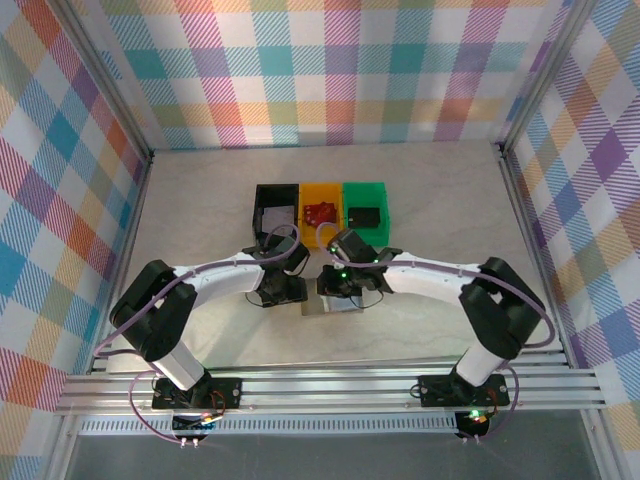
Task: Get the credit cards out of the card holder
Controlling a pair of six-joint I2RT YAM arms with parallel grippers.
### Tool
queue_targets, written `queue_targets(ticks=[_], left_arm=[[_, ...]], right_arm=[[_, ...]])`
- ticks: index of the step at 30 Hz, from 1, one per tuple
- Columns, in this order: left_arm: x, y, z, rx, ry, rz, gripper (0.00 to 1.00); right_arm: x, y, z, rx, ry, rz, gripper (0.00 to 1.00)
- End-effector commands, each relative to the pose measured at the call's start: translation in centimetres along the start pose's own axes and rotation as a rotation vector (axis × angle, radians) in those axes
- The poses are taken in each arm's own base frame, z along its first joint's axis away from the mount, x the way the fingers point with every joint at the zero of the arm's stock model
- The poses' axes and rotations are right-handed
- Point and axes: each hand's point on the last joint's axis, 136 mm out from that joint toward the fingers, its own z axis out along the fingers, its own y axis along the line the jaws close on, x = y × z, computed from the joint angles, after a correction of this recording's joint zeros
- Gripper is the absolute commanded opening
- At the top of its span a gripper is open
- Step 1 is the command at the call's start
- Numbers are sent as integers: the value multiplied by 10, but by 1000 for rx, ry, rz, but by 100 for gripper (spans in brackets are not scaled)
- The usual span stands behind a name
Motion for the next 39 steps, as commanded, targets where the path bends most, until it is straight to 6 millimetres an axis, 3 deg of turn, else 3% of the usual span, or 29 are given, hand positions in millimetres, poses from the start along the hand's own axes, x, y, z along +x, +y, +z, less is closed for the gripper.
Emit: queue_targets(ticks=[1, 6, 9, 22, 39], left_arm=[[14, 10, 11, -51, 57, 21, 63], [15, 8, 15, -55, 65, 32, 63], [15, 7, 18, -52, 72, 36, 63], [18, 6, 24, -59, 93, 47, 63], [21, 4, 30, -67, 103, 69, 63]], right_arm=[[4, -26, -16, 84, 2, -2, 23], [1, -56, -28, 99, 0, 50, 36], [2, -64, -28, 108, 17, 59, 37], [4, -77, -11, 117, 64, 86, 38], [0, -90, -7, 177, 39, 86, 36]])
